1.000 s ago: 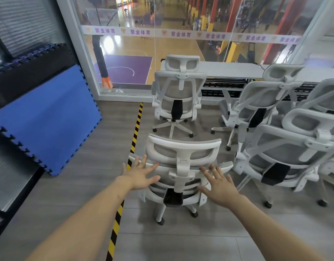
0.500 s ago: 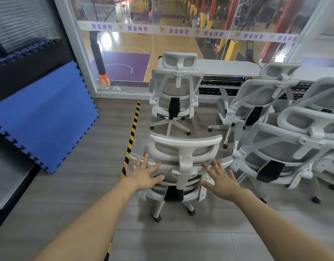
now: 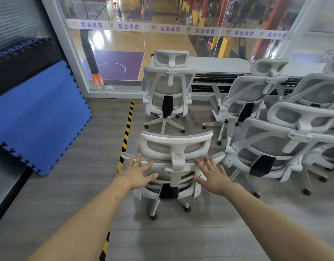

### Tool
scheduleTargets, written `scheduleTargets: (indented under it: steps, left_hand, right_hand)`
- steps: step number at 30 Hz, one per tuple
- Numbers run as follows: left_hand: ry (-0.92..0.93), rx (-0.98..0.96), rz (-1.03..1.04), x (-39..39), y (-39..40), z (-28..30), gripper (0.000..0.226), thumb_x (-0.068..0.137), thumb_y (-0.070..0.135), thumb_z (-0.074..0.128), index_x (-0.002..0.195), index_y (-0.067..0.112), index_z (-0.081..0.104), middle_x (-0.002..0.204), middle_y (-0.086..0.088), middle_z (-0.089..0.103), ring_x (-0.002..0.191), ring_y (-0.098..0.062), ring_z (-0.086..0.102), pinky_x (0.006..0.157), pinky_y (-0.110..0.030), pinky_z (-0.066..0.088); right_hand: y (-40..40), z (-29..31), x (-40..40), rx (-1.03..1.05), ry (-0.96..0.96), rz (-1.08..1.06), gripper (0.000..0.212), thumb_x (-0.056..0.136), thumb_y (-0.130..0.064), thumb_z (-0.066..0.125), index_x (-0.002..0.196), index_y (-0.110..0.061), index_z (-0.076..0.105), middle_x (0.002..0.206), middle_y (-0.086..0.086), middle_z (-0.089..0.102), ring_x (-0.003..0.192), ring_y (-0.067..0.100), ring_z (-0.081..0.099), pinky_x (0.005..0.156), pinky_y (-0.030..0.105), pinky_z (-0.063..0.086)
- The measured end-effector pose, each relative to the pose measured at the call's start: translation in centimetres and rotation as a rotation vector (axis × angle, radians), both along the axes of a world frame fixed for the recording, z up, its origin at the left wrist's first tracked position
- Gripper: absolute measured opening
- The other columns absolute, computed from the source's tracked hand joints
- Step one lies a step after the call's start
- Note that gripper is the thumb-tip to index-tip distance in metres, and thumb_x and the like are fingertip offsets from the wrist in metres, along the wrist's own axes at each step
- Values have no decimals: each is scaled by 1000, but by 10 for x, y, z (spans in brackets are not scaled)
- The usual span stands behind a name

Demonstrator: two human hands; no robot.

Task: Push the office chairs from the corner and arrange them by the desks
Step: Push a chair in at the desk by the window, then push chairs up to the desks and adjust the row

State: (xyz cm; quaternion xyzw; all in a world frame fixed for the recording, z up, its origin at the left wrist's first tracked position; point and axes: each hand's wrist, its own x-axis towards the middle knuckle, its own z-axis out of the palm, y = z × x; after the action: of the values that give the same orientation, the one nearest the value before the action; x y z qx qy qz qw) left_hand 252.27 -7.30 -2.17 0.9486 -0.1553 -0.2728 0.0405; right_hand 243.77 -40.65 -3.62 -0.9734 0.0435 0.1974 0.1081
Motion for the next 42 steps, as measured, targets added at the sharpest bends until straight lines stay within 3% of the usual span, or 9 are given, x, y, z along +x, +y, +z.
scheduleTargets:
  steps: [9,12,14,17,23,28,33,38,42]
  left_hand:
    - [48,-12,3,-2,-6,12,77,95,81,30,158,57,-5,170,0,-26,155,-34,-24,115,-76,1]
    - [-74,-13,-25,-17,-23,26,63,101,67,35,159,45,24,171,-8,15,156,-34,14,119,-67,20]
    - [-228,-71,-53,-36,-42,39,50,103,54,38,149,36,44,154,-2,44,141,-26,42,112,-55,37]
    - [-367,-182,-141,-62,-81,56,45,104,48,38,145,32,49,143,3,52,129,-22,52,105,-45,42]
    - [-537,-323,-369,-78,-184,78,40,104,47,37,139,33,50,132,4,56,128,-21,51,108,-43,36]
    - [-520,-330,-412,-68,-288,90,54,107,51,31,156,29,35,159,4,40,152,-22,29,119,-48,30]
    - [-529,-341,-409,-54,-413,103,58,108,51,30,161,28,28,168,3,27,158,-22,16,124,-48,22]
    - [-518,-342,-290,-28,-519,117,60,108,53,27,163,28,24,170,-1,23,159,-23,13,125,-51,20]
    - [-579,-315,-277,-3,-587,126,59,106,54,29,158,25,32,165,-4,33,155,-24,23,121,-51,28]
  right_hand:
    - [4,4,2,62,-7,-27,80,100,-69,39,162,-49,-7,171,-2,-24,157,22,-23,126,57,-3]
    - [4,9,-2,87,-146,-72,72,101,-61,43,164,-38,16,173,2,4,160,23,6,128,54,9]
    - [-1,14,-13,90,-284,-141,64,100,-58,43,158,-32,33,166,0,26,154,23,27,124,51,23]
    - [-15,22,-45,80,-405,-251,53,100,-50,50,150,-31,48,159,-5,39,147,22,39,115,49,38]
    - [-82,41,-96,-72,-524,-397,44,97,-43,51,136,-27,60,142,-4,53,133,25,51,98,45,48]
    - [-164,60,-110,-135,-634,-486,39,99,-41,63,134,-25,64,153,5,52,147,29,40,111,49,42]
    - [-273,74,-102,-133,-702,-470,39,100,-40,61,135,-25,64,155,4,50,150,27,37,115,49,39]
    - [-390,100,-82,-156,-706,-363,41,100,-41,55,136,-24,62,151,5,53,148,29,40,113,51,42]
    - [-464,118,-48,-138,-716,-326,41,100,-41,52,134,-22,61,149,7,54,144,30,44,109,54,45]
